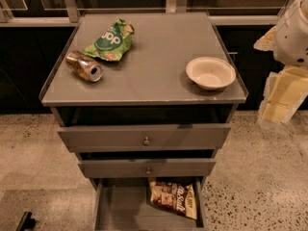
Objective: Pick brown chip bag from bottom drawer and place on counter
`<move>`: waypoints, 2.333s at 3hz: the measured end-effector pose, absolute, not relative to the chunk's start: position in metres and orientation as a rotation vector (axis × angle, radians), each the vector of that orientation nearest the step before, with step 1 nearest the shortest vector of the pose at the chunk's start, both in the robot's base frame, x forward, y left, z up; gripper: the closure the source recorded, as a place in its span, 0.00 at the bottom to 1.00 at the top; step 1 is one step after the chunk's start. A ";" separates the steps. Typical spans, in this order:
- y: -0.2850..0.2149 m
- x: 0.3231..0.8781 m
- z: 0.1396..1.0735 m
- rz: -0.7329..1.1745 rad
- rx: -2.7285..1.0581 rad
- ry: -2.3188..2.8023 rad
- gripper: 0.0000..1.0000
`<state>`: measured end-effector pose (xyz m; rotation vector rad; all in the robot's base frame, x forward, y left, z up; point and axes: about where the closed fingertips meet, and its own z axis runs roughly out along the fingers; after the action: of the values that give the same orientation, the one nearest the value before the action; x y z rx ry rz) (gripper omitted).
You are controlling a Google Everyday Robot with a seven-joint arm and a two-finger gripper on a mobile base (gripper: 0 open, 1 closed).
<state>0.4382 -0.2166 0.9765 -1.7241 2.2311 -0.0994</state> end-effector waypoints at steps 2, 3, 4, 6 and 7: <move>-0.219 0.436 0.969 -0.086 -1.689 2.208 0.00; -0.230 0.418 0.906 0.071 -1.602 2.174 0.00; -0.237 0.410 0.828 0.271 -1.440 2.143 0.00; -0.241 0.431 0.784 0.355 -1.290 2.142 0.00; -0.243 0.428 0.759 0.390 -1.264 2.147 0.00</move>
Offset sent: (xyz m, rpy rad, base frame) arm -0.0123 -0.0160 -0.0464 0.1857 -0.1260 -0.0378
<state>0.4276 -0.2429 0.7592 -1.2635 2.1467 0.3900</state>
